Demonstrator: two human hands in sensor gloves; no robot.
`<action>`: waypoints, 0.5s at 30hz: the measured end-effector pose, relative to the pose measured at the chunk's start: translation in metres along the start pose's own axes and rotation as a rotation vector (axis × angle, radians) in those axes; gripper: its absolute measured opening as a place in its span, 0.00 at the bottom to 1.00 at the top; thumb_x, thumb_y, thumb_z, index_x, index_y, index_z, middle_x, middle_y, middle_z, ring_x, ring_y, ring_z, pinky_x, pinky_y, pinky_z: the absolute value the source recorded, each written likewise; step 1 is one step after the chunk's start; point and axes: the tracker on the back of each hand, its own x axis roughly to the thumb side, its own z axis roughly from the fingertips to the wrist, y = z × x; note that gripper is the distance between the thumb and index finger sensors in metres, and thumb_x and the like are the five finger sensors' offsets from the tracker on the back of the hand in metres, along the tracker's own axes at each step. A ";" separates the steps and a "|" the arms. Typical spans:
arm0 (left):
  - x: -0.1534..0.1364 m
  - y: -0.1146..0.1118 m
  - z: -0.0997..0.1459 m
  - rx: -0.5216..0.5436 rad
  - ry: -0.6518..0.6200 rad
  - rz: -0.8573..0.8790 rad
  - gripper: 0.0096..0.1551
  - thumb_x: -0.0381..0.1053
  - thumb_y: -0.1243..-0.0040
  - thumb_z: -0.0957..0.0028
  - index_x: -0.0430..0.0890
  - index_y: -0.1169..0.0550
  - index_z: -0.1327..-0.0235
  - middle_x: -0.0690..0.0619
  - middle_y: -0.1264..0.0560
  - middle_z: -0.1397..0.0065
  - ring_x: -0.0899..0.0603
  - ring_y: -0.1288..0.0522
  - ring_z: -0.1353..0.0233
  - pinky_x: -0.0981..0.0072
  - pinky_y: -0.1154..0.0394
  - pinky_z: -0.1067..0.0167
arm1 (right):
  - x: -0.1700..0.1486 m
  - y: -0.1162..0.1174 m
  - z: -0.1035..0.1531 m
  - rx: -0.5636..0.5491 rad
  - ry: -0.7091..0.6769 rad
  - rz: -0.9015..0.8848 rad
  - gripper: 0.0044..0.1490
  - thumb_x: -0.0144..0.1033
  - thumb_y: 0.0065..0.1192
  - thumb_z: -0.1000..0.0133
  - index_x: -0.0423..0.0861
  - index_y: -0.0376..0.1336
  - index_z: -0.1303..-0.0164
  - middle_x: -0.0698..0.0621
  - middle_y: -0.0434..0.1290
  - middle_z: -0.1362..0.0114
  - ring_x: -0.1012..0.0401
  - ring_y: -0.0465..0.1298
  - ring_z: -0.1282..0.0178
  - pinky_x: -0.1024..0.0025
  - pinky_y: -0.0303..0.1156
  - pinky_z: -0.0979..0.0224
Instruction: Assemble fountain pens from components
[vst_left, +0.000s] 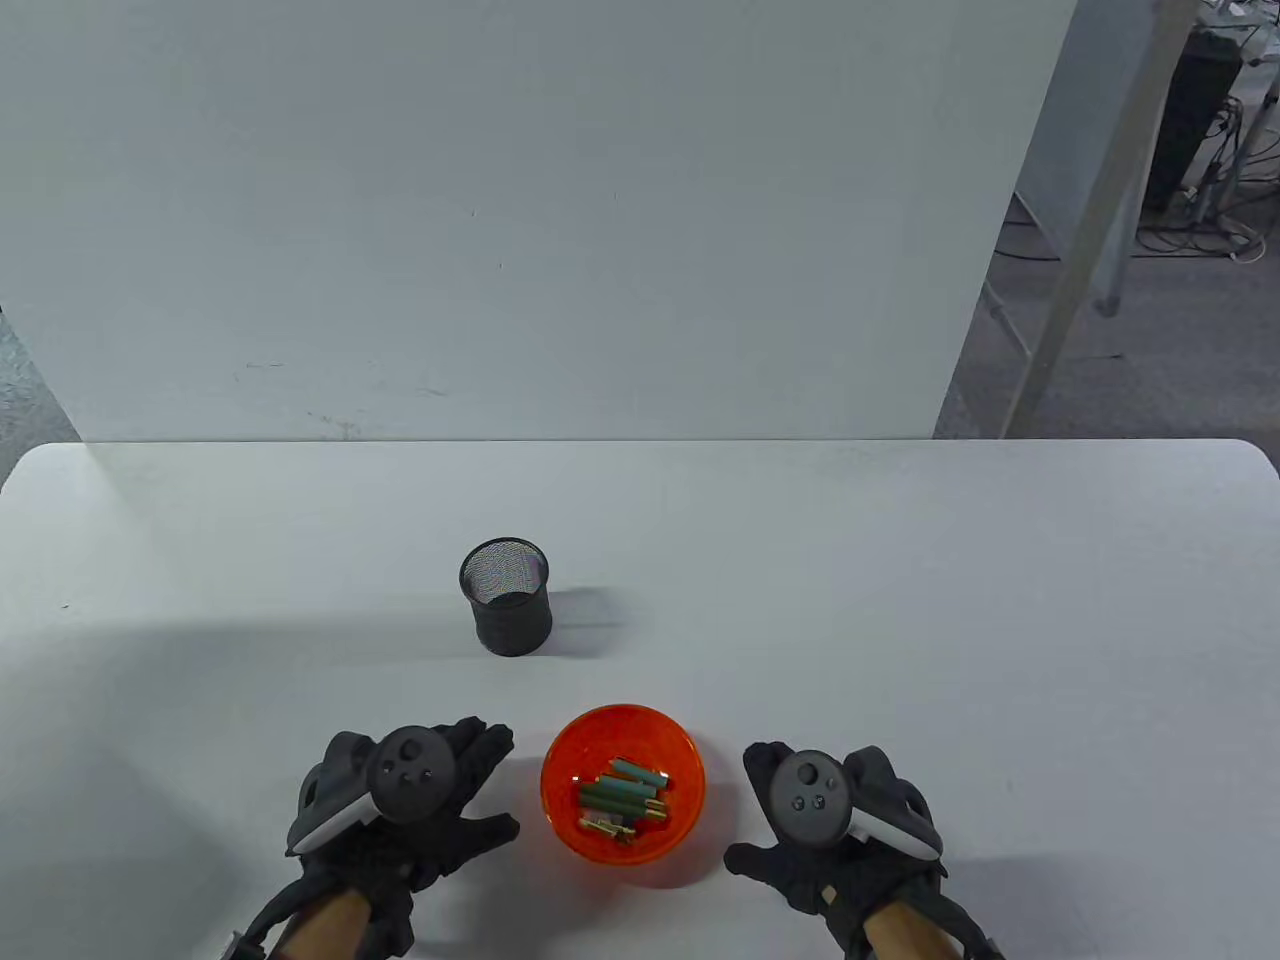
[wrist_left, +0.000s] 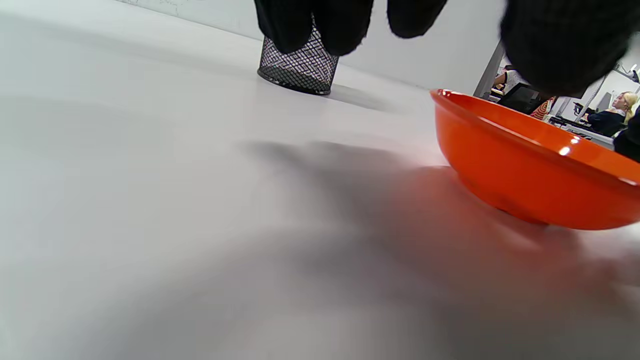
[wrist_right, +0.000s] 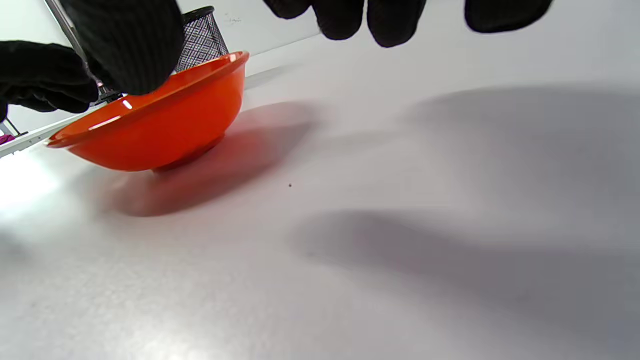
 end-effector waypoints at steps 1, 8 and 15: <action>0.000 -0.001 0.000 -0.005 0.000 -0.007 0.50 0.75 0.42 0.51 0.62 0.45 0.17 0.51 0.45 0.10 0.37 0.43 0.12 0.27 0.49 0.22 | -0.001 0.000 0.000 -0.002 0.003 -0.007 0.60 0.61 0.53 0.40 0.40 0.32 0.14 0.35 0.39 0.12 0.35 0.46 0.16 0.23 0.49 0.25; -0.004 0.000 0.000 0.008 0.017 0.024 0.49 0.74 0.43 0.50 0.62 0.45 0.17 0.51 0.44 0.10 0.38 0.42 0.12 0.28 0.48 0.22 | -0.007 -0.003 0.001 -0.012 0.002 -0.092 0.59 0.61 0.52 0.40 0.39 0.34 0.14 0.35 0.40 0.12 0.36 0.48 0.16 0.24 0.51 0.25; -0.008 0.003 0.001 0.070 0.032 0.053 0.44 0.72 0.44 0.47 0.61 0.41 0.18 0.52 0.38 0.13 0.41 0.32 0.18 0.34 0.37 0.25 | -0.004 -0.012 0.005 -0.150 -0.004 -0.053 0.55 0.59 0.53 0.40 0.41 0.39 0.14 0.37 0.48 0.13 0.38 0.54 0.17 0.28 0.55 0.24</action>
